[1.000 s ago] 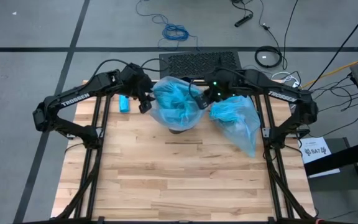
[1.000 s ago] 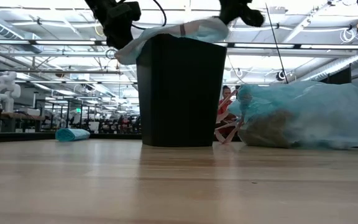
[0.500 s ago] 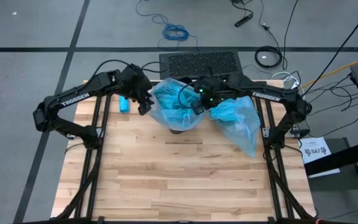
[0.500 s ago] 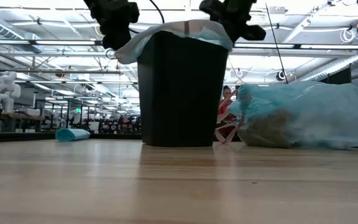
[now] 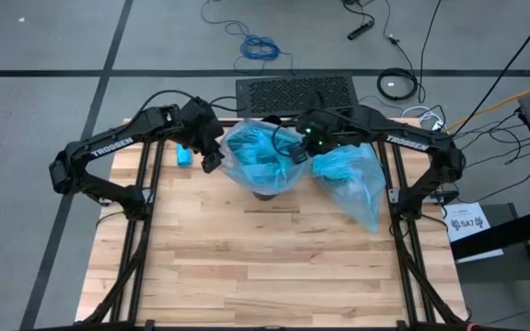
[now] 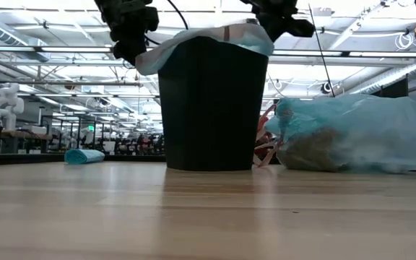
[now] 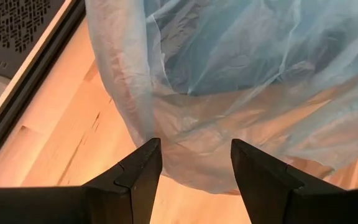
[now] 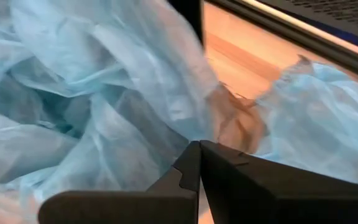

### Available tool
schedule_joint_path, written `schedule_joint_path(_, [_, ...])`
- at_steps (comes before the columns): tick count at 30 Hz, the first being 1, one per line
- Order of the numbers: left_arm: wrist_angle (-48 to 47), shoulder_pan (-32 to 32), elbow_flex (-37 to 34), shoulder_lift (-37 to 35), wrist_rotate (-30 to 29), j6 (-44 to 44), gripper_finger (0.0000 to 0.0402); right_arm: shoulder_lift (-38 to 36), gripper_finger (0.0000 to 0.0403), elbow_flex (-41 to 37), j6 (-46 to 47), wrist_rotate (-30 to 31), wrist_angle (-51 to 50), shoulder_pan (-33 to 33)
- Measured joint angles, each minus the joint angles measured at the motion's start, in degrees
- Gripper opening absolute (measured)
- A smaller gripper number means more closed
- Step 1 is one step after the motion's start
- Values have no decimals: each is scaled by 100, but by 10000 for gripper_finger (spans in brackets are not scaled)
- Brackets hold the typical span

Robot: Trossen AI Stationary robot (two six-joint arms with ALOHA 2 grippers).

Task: Place trash/remove bag and relplace
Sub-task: Insert the blue trash bag into the trash bin

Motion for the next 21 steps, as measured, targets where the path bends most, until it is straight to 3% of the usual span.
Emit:
schedule_joint_path(12, [271,-2,-2,301,0,140,196,339,0,0,9,-208,-465,-243])
schedule_joint_path(15, [226,-24,-2,430,235,103,196,438,0,-2,143,-285,-540,-220])
schedule_joint_path(18, [221,-59,-2,521,346,108,196,441,0,-2,170,-140,-566,-189])
schedule_joint_path(21, [243,-59,-2,644,89,149,196,441,0,-2,-11,88,-502,-288])
